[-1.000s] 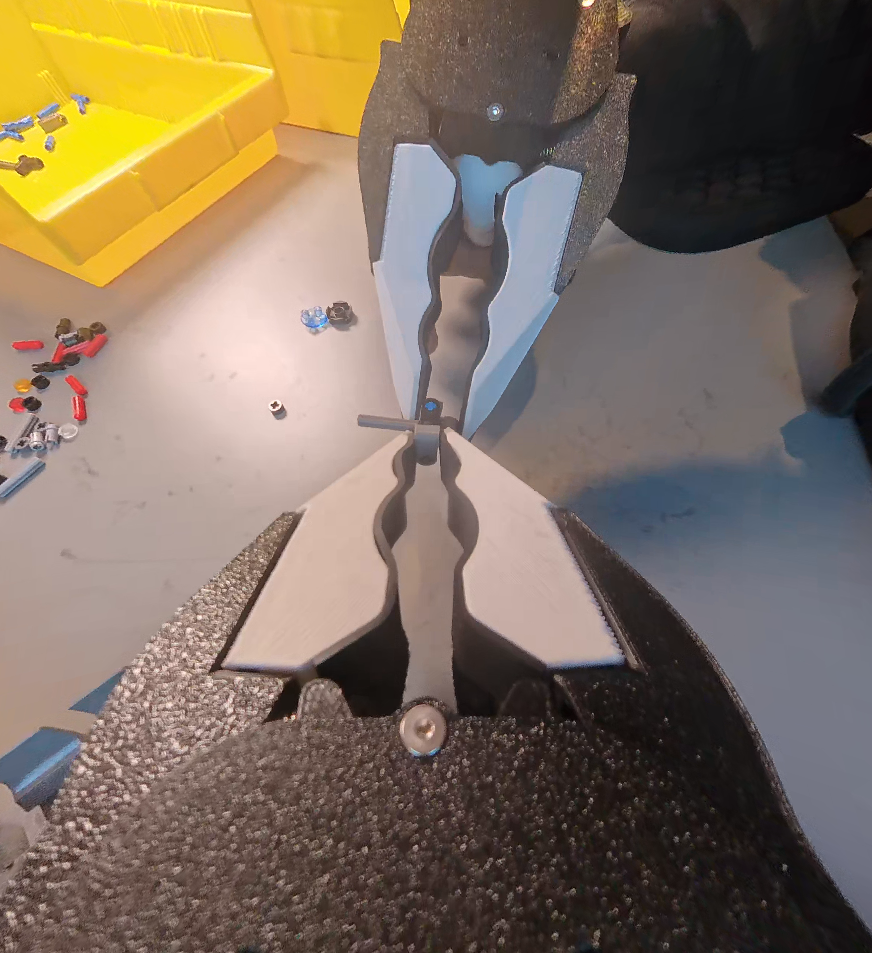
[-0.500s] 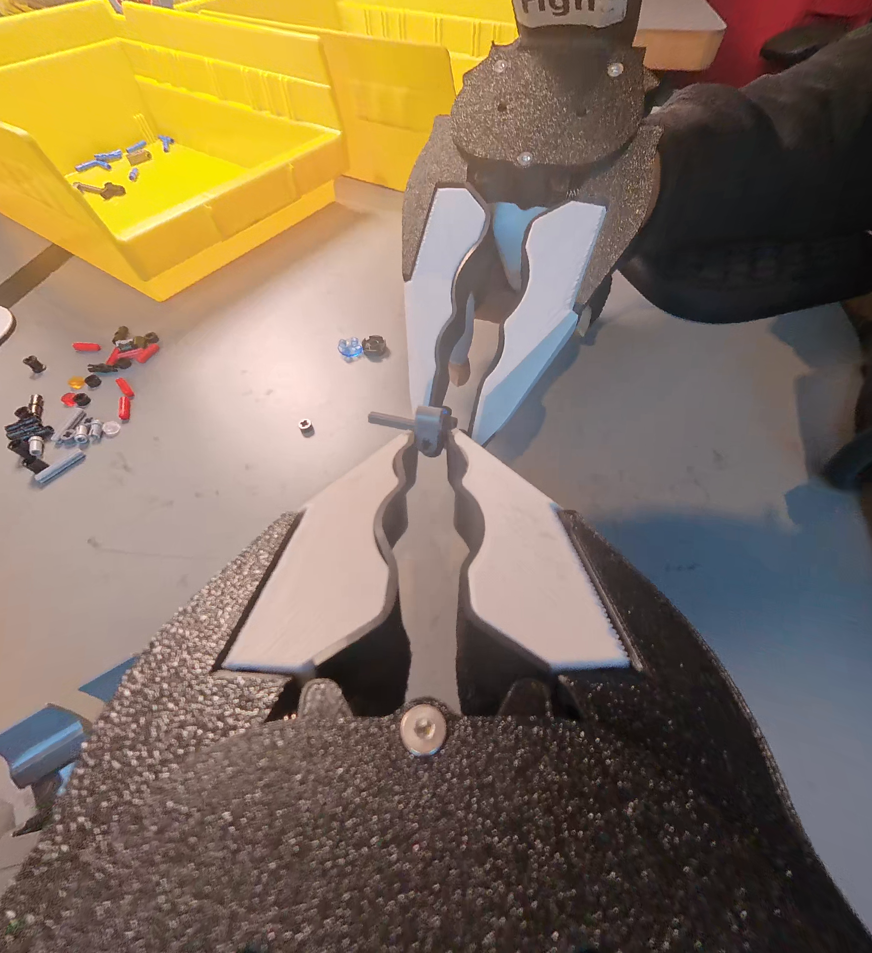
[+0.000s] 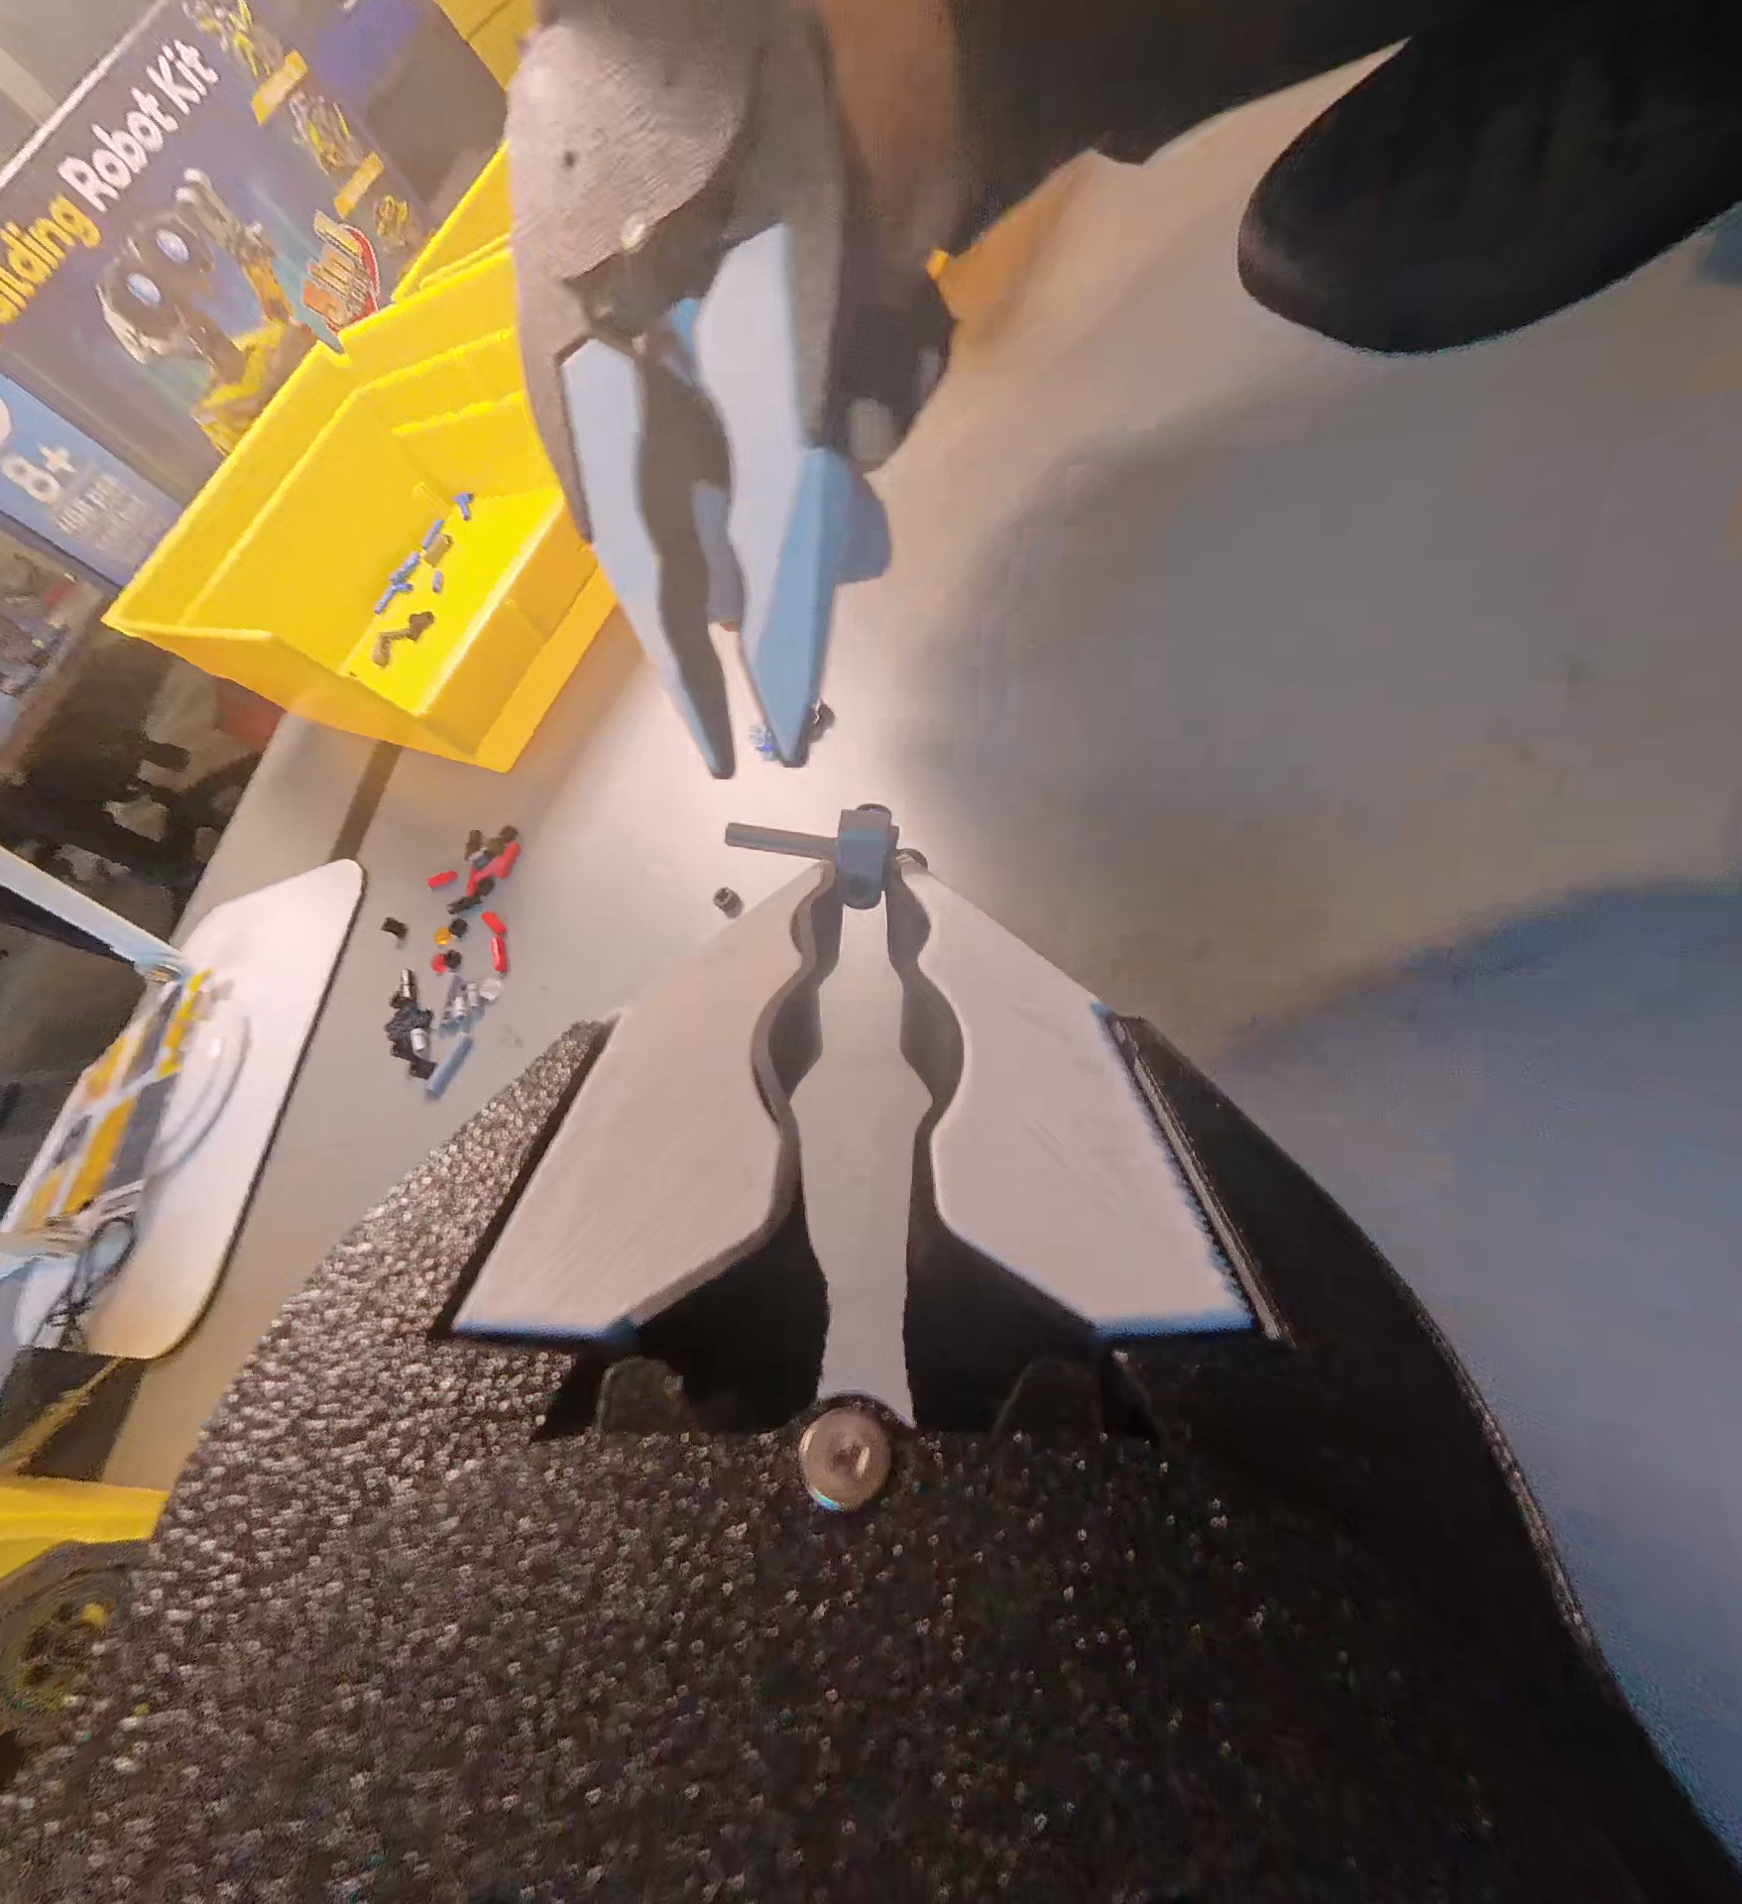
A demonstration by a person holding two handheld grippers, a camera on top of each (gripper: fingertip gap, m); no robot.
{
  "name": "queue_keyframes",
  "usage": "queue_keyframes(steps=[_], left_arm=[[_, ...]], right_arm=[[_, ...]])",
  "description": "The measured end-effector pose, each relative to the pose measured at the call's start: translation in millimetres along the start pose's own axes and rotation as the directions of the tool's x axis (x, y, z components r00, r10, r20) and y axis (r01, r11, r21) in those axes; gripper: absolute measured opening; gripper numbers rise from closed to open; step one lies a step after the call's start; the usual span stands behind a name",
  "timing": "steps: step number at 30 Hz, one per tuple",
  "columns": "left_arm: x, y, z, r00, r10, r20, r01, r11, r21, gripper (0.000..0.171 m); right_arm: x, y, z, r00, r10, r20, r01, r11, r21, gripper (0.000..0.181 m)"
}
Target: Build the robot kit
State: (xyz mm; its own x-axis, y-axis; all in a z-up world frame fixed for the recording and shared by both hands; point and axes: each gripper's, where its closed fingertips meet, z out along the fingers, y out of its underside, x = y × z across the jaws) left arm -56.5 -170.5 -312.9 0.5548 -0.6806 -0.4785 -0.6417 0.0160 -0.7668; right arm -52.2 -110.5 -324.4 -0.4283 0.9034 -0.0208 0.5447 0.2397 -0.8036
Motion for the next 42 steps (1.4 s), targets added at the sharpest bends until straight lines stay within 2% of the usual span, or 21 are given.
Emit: queue_keyframes(steps=[3,6,10,15,20,23,24,26,28,32,42], left_arm=[[3.1,-0.7,-1.5,0.996,0.082,0.021,-0.082,0.997,-0.010,0.007],[8.6,1.3,-2.2,0.991,0.131,0.028,-0.131,0.991,-0.022,0.007],[14.2,0.4,-5.9,0.983,0.179,0.033,-0.178,0.984,-0.014,0.007],[14.5,-0.6,-6.8,0.980,0.197,0.032,-0.197,0.980,0.002,0.007],[11.0,-0.5,-7.6,0.977,0.205,0.049,-0.206,0.978,0.011,0.007],[15.3,-11.3,-9.5,0.966,0.250,0.062,-0.253,0.966,0.045,0.007],[17.8,-17.6,-10.1,0.961,0.267,0.067,-0.271,0.961,0.060,0.007],[23.4,-30.2,-10.7,0.949,0.306,0.079,-0.312,0.946,0.085,0.007],[28.7,-39.4,-9.7,0.936,0.341,0.086,-0.348,0.933,0.092,0.007],[37.7,-45.8,-4.1,0.906,0.415,0.086,-0.421,0.905,0.059,0.007],[46.0,-46.0,2.4,0.850,0.518,0.096,-0.518,0.855,-0.024,0.007]], right_arm=[[32.3,21.2,11.4,1.000,-0.028,0.002,0.028,0.982,-0.186,0.017],[45.3,32.9,25.3,0.997,-0.034,0.066,0.052,0.955,-0.290,0.017],[44.7,36.7,36.0,0.987,-0.062,0.149,0.109,0.937,-0.331,0.017],[48.1,36.2,38.6,0.985,-0.068,0.161,0.120,0.934,-0.338,0.007],[41.1,34.0,37.4,0.978,-0.106,0.180,0.155,0.946,-0.284,0.007],[-5.2,-14.6,16.4,0.932,-0.056,0.358,0.042,0.998,0.046,0.007],[-21.3,-32.2,2.3,0.905,-0.056,0.423,-0.009,0.989,0.149,0.007],[-51.8,-52.2,-23.3,0.843,-0.068,0.534,-0.082,0.964,0.253,0.007],[-72.5,-55.7,-34.7,0.816,-0.074,0.574,-0.100,0.959,0.266,0.007],[-92.7,-51.2,-38.8,0.821,-0.053,0.568,-0.096,0.969,0.228,0.007],[-97.9,-36.0,-33.8,0.880,-0.031,0.474,-0.024,0.994,0.111,0.007]])
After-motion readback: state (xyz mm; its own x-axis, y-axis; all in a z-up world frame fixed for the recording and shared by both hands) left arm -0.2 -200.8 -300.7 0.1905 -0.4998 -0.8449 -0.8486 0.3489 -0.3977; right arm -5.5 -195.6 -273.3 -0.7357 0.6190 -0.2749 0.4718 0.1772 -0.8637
